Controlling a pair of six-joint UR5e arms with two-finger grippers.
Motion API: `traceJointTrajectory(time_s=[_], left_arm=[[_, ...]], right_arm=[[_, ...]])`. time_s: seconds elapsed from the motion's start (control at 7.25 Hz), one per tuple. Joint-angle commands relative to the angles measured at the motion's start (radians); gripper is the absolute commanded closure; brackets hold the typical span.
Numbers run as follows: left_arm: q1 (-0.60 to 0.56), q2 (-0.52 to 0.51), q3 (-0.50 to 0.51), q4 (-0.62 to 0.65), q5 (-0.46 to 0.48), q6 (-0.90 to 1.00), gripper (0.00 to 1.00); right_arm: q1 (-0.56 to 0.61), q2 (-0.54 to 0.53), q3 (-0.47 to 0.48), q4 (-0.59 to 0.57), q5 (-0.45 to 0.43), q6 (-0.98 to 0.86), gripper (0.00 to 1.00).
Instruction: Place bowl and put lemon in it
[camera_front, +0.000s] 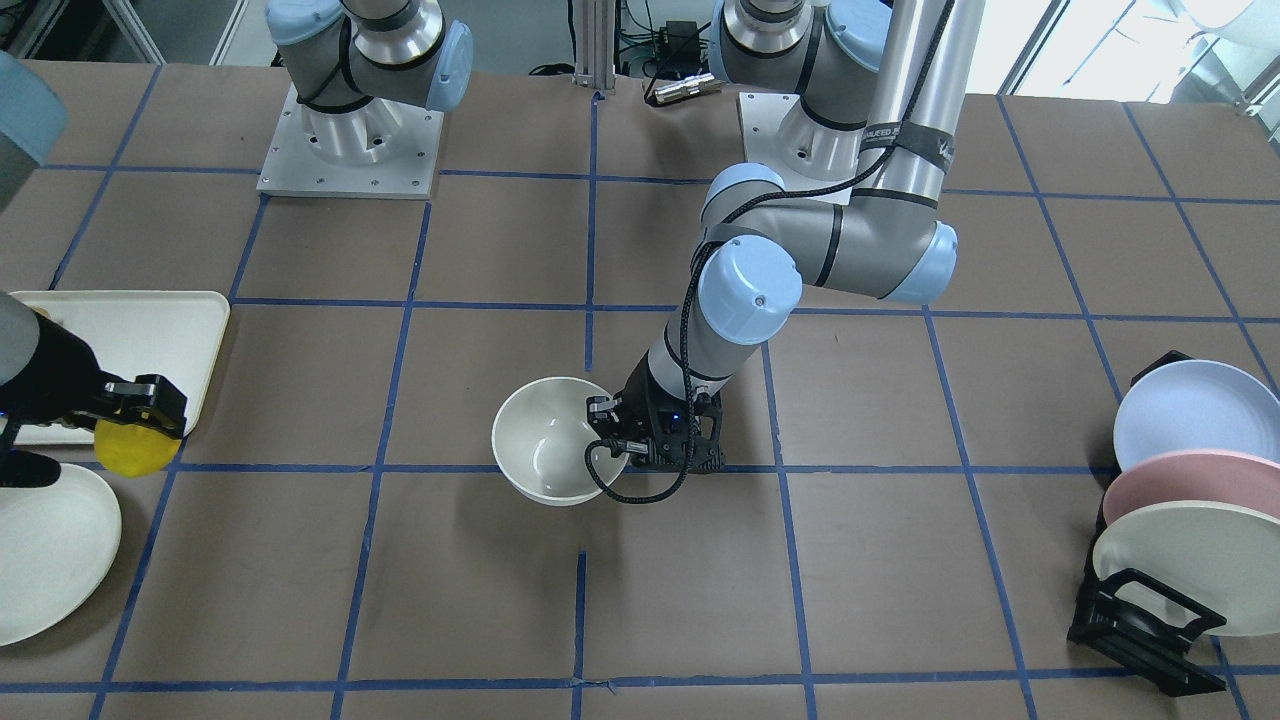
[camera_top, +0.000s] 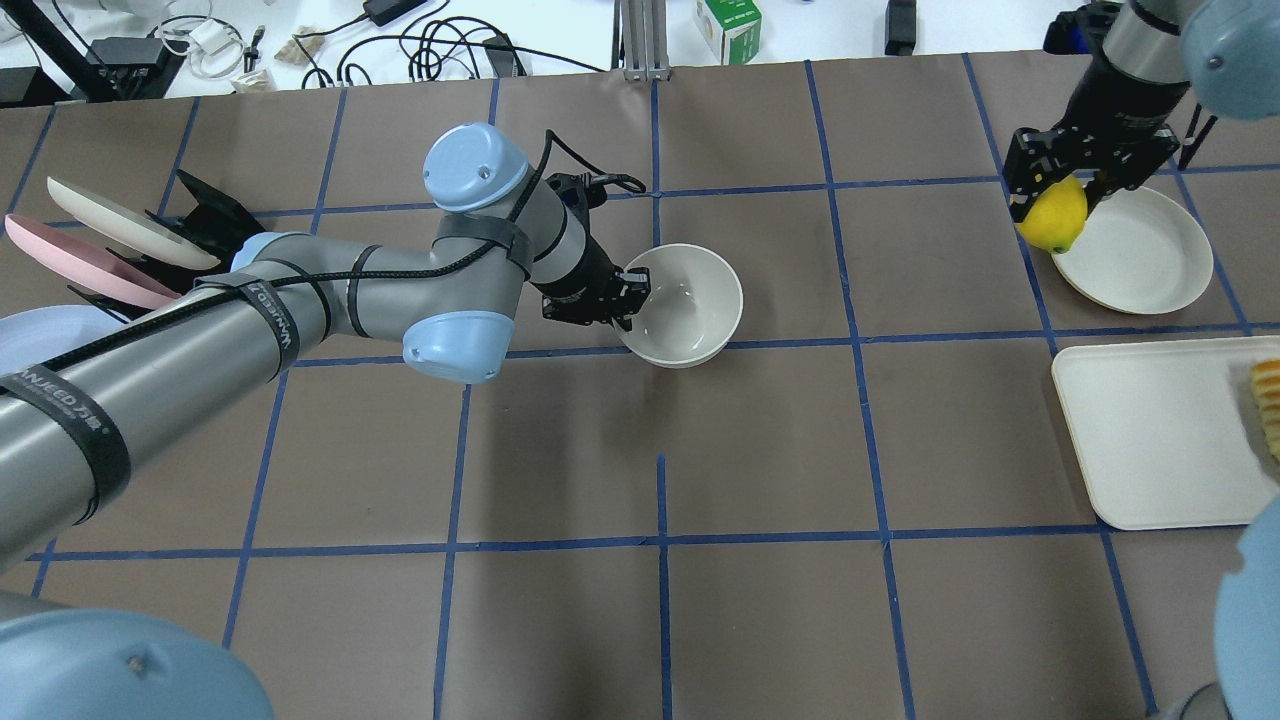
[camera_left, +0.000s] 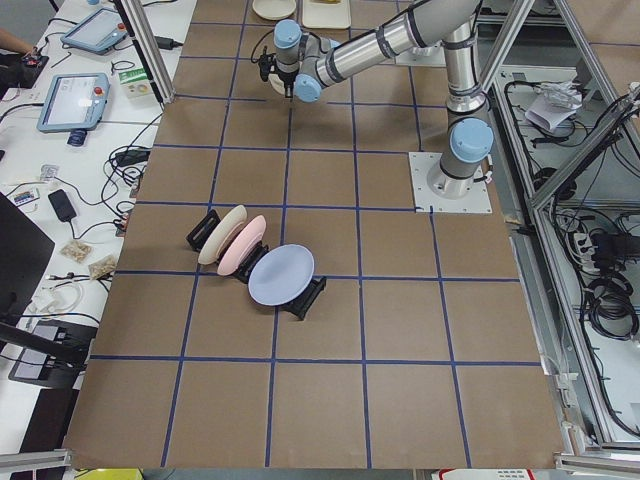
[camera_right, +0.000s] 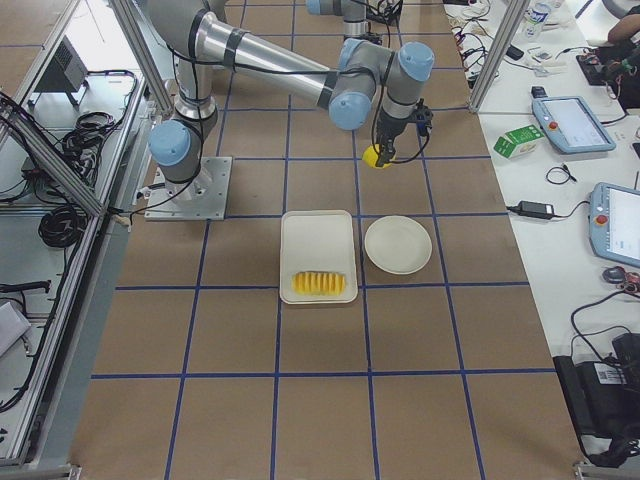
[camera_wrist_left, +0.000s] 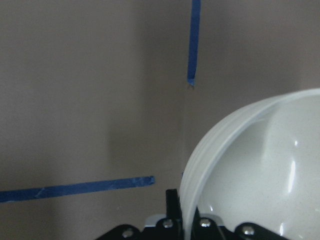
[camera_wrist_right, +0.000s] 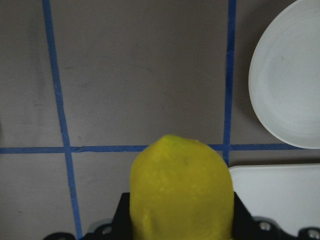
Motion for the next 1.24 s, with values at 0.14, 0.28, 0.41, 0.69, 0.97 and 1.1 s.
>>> traceJointTrajectory(time_s=[0.14, 0.28, 0.41, 0.69, 0.97, 1.1], left_arm=[[0.005, -0.001, -0.019, 0.015, 0.047, 0.073, 1.0], [0.016, -0.001, -0.022, 0.009, 0.048, 0.074, 1.0], [0.03, -0.001, -0.024, 0.009, 0.042, 0.073, 1.0], [0.027, -0.01, -0.033, 0.018, 0.047, 0.074, 0.37], [0.035, 0.014, -0.011, 0.015, 0.046, 0.074, 0.09], [0.056, 0.052, 0.007, -0.014, 0.048, 0.1, 0.04]], right_arm=[[0.179, -0.007, 0.004, 0.004, 0.004, 0.208, 1.0], [0.224, -0.006, 0.006, 0.004, 0.007, 0.252, 1.0], [0.256, -0.006, 0.006, 0.003, 0.039, 0.271, 1.0], [0.304, 0.0, 0.001, -0.011, 0.103, 0.34, 1.0], [0.347, 0.01, 0.007, -0.023, 0.103, 0.401, 1.0], [0.368, 0.023, 0.009, -0.05, 0.105, 0.426, 1.0]])
